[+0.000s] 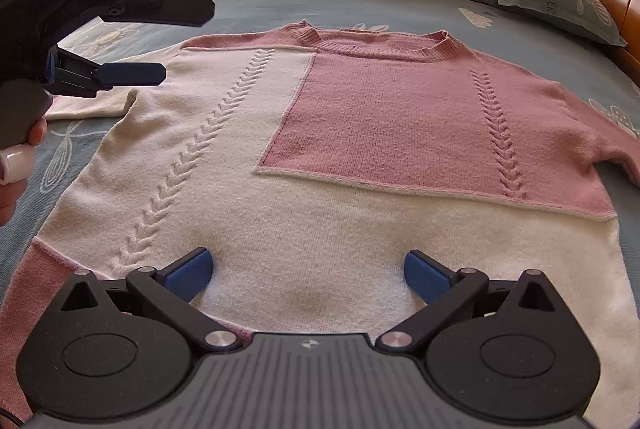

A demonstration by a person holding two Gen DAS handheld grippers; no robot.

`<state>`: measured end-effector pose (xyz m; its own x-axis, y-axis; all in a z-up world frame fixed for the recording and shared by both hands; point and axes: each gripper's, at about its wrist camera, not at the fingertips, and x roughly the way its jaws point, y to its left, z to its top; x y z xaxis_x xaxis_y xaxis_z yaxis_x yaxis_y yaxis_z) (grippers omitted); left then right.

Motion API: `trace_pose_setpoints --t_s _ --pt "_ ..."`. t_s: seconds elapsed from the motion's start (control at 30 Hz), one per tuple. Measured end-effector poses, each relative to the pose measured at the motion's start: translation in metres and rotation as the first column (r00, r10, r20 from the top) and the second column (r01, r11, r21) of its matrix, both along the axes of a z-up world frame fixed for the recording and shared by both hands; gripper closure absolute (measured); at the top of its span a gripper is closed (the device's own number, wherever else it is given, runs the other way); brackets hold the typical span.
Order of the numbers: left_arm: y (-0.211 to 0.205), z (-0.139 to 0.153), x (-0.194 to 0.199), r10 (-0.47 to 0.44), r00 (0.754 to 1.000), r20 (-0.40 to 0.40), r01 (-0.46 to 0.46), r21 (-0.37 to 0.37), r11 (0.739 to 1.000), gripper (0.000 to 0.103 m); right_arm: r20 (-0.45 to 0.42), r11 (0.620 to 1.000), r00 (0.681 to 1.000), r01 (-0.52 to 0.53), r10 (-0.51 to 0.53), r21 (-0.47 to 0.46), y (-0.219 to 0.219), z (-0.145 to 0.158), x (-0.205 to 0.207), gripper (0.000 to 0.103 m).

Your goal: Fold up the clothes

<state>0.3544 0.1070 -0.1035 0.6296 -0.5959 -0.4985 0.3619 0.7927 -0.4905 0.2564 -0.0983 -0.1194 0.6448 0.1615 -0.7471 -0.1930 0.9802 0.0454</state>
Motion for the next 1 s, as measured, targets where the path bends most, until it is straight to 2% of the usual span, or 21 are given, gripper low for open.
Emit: trace_pose_setpoints --t_s 0.1,0.13,0.17,0.3,0.4,0.47,0.53,0.6,0.67,0.73,0.8,0.87,0.9,0.97,1.0 --pt "0.004 -0.018 0.007 0.096 0.994 -0.047 -0.088 0.141 0.986 0.001 0.006 1.0 1.0 0.0 0.0 0.003 -0.001 0.0 0.0 0.0" --pt "0.011 -0.021 0.008 0.087 0.995 -0.053 -0.08 0.132 0.988 0.001 0.009 1.0 1.0 0.001 -0.001 0.004 -0.001 0.0 -0.001 0.0" --pt "0.021 -0.021 0.006 0.064 0.997 -0.049 -0.059 0.091 0.994 0.001 0.012 1.0 1.0 0.002 -0.002 0.005 -0.001 -0.001 -0.001 0.0" --pt "0.049 -0.007 -0.002 0.072 0.995 -0.064 -0.072 0.001 0.997 0.001 0.033 1.0 0.999 0.006 -0.007 0.01 -0.001 -0.002 -0.005 0.0" --pt "0.069 0.005 -0.007 0.139 0.99 -0.027 -0.14 -0.04 0.989 0.001 0.044 1.0 0.999 0.006 -0.007 0.015 -0.002 -0.003 -0.006 0.0" --pt "0.08 0.007 -0.006 0.136 0.99 -0.041 -0.141 -0.129 0.982 0.001 0.045 1.0 0.999 0.006 -0.007 0.017 -0.002 -0.003 -0.007 0.0" --pt "0.082 0.005 -0.003 0.095 0.994 -0.057 -0.105 -0.22 0.97 0.001 0.047 1.0 0.999 0.006 -0.007 0.018 -0.002 -0.003 -0.007 0.0" --pt "0.073 0.0 0.001 0.038 0.997 -0.069 -0.055 -0.25 0.967 0.001 0.053 1.0 0.999 0.006 -0.007 0.019 -0.002 -0.004 -0.008 0.0" --pt "0.056 -0.008 0.007 0.003 0.995 -0.101 -0.022 -0.195 0.981 0.001 0.058 1.0 0.998 0.006 -0.007 0.02 -0.003 -0.004 -0.009 0.0" --pt "0.041 -0.016 0.012 0.039 0.987 -0.153 -0.052 -0.081 0.995 0.001 0.06 1.0 0.998 0.005 -0.006 0.021 -0.003 -0.004 -0.01 0.0" --pt "0.031 -0.016 0.009 0.064 0.989 -0.136 -0.066 -0.009 0.998 0.001 0.061 1.0 0.998 0.0 -0.001 0.02 -0.003 -0.004 -0.01 0.0" --pt "0.022 -0.003 -0.002 0.058 0.996 -0.068 -0.057 0.005 0.998 0.001 0.054 1.0 0.999 -0.007 0.005 0.024 -0.005 -0.002 -0.011 0.0" --pt "0.018 0.005 -0.01 0.032 0.999 -0.009 -0.032 0.007 0.999 0.001 0.044 0.999 0.999 -0.011 0.01 0.034 -0.006 0.0 -0.011 0.0" --pt "0.006 0.017 -0.023 -0.029 0.995 0.098 0.027 0.018 0.999 0.001 0.031 0.996 0.999 -0.027 0.024 0.086 -0.017 0.006 -0.013 0.0" --pt "0.0 0.018 -0.026 -0.038 0.992 0.121 0.034 0.036 0.999 0.001 0.031 0.993 0.999 -0.033 0.029 0.113 -0.023 0.01 -0.016 0.0"
